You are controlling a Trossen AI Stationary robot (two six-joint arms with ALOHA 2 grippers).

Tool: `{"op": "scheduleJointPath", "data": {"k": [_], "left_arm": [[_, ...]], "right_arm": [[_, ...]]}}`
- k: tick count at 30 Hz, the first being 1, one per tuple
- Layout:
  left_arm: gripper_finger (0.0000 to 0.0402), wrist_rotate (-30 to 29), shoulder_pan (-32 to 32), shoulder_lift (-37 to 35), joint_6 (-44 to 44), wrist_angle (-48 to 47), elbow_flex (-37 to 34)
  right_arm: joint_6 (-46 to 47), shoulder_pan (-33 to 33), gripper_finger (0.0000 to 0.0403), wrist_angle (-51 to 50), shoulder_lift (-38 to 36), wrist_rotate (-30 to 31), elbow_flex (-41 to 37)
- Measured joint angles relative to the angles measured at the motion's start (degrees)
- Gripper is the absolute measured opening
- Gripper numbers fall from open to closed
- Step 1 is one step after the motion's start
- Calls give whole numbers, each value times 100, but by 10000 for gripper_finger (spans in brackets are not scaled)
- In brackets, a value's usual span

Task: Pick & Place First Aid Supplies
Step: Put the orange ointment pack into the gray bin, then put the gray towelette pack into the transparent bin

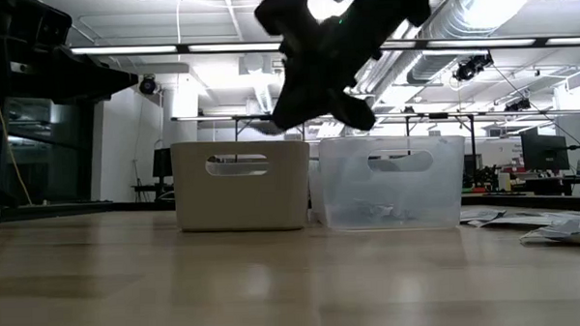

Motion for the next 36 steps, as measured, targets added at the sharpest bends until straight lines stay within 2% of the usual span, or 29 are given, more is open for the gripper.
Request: {"op": "scheduleJointPath", "data": {"k": [7,21,24,32,36], "left_arm": [[96,-1,-1,-1,0,-1,0],[96,-1,0,1,1,1,0],[96,-1,-1,-1,-1,1,0],[96,-1,1,-1,-1,-1,0],[96,-1,1,1,1,0,0]], "right_arm": [[157,-243,0,129,278,-134,0],[156,-475,4,102,295,-410,0],[152,-507,25,100,295,-455,0],[105,-508,110,137,295,-528,0],[7,-494,134,192,230,-728,0]]}}
